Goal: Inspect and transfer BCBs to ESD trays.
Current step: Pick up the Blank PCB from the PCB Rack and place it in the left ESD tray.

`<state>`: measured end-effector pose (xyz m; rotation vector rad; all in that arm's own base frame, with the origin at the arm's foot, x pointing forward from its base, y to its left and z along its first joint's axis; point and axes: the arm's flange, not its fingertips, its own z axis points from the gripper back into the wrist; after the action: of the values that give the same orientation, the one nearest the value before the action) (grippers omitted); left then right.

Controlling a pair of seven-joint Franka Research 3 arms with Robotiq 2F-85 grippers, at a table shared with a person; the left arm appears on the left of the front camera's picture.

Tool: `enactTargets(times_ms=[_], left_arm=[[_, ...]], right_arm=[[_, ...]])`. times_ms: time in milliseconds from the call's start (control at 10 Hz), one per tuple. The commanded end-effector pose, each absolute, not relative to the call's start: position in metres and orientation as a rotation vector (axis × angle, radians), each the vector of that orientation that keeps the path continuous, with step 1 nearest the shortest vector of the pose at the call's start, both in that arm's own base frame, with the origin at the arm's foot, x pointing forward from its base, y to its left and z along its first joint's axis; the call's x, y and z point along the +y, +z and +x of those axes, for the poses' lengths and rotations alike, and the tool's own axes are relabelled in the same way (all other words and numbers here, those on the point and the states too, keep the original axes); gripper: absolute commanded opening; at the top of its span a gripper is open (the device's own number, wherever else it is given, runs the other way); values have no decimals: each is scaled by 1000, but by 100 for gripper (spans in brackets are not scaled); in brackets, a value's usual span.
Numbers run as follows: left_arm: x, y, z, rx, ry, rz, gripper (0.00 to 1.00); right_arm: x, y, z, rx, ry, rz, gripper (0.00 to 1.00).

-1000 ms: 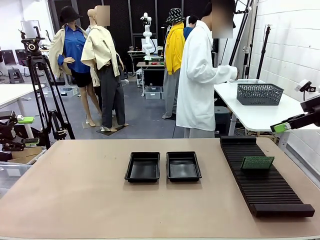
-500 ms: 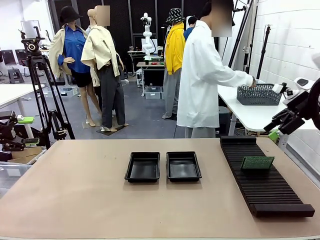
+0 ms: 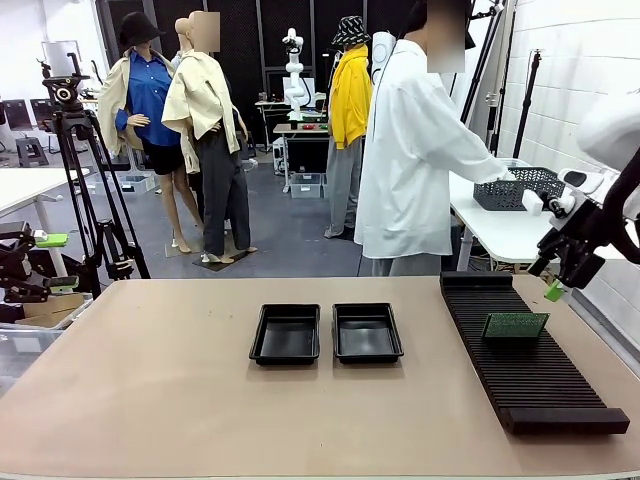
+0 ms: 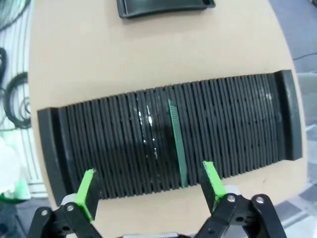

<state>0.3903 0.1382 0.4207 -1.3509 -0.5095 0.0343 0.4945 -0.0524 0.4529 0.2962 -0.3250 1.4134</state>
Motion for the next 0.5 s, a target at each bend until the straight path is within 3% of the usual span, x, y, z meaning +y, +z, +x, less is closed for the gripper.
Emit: enactTargets(times_ms=[0,400], left_arm=[[139,423,388,-502,47,-1370,100],[139,423,388,-502,47,-1370,100]], right_arm=[[-40,439,496,-301,1461,218,100],[-16,416,518,-196,1392,107,100]])
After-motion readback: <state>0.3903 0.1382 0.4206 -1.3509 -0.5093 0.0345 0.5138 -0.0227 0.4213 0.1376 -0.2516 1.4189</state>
